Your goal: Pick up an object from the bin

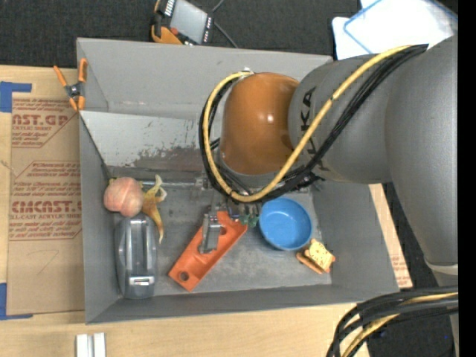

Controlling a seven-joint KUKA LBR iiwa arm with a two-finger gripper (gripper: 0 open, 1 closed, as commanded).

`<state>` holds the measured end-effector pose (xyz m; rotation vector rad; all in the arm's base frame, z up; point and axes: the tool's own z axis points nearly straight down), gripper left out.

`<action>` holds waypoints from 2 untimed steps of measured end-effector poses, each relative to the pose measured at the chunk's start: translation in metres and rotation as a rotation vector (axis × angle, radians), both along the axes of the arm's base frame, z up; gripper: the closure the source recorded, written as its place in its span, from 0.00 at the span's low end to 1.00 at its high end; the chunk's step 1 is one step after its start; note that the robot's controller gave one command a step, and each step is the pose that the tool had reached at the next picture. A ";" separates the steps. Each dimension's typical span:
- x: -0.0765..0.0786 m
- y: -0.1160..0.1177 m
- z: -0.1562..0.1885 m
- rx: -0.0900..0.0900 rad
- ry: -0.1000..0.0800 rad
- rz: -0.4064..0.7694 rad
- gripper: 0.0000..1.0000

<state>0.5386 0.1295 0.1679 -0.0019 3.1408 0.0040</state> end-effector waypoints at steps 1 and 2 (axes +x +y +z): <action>-0.042 -0.011 -0.055 -0.001 0.005 0.091 0.00; -0.038 -0.028 -0.059 0.002 -0.008 0.067 1.00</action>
Offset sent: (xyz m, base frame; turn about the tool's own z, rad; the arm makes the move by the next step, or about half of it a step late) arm -0.0382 -0.0287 -0.0582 -0.0675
